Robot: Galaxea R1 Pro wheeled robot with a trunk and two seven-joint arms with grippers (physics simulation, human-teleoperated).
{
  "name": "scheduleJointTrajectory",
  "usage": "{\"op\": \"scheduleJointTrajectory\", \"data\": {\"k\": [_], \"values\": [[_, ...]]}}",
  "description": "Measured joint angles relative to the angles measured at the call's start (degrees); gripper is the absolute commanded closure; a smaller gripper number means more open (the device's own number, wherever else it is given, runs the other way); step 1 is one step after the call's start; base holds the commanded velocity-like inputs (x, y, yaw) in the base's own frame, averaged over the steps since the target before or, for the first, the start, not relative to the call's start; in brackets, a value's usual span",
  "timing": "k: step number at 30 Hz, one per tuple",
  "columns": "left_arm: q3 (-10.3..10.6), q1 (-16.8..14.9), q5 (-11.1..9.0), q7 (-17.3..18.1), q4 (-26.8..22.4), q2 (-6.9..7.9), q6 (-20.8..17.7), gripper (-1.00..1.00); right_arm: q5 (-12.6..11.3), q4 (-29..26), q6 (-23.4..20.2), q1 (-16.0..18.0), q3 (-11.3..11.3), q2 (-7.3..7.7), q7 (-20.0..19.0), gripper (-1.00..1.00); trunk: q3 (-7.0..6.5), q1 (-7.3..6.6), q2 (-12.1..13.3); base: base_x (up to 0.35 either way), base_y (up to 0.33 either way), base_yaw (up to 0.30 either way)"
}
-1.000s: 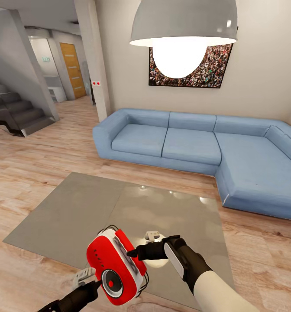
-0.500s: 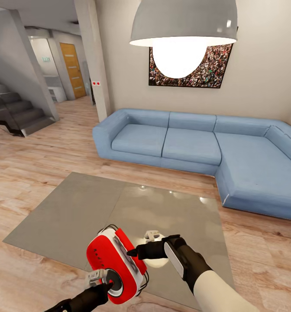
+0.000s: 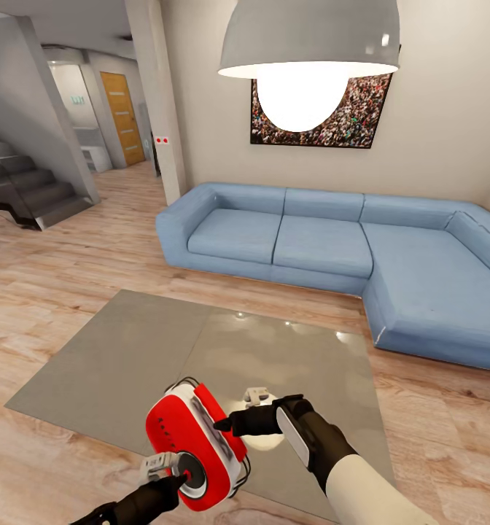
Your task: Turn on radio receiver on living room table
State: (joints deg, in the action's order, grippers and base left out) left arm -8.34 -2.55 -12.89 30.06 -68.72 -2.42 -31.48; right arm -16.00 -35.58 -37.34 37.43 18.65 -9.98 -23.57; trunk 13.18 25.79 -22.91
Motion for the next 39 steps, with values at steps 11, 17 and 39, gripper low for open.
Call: {"op": "scheduleJointTrajectory", "data": {"k": [11, 17, 39], "values": [[-2.71, 0.00, 0.07, -0.13, -2.68, -0.04, -0.15, 1.00, -0.08, 0.43, -0.02, 0.00, -0.11, 0.00, 0.06, 1.00, 0.00, 0.00, 0.00, 0.000, 0.000, 0.000], [-2.98, -0.54, 0.11, -4.89, -1.70, -0.31, -0.16, 1.00, -0.16, 0.43, -0.02, 0.00, -0.07, 0.00, 0.03, 1.00, 0.00, 0.00, 0.00, 0.000, 0.000, 0.000], [3.77, -3.43, 0.28, -6.88, 4.28, -2.61, 0.05, 1.00, 1.74, -0.14, 0.52, 0.67, -0.09, 0.04, 0.29, 1.00, 0.00, 0.00, 0.00, 0.000, 0.000, 0.000]]}}
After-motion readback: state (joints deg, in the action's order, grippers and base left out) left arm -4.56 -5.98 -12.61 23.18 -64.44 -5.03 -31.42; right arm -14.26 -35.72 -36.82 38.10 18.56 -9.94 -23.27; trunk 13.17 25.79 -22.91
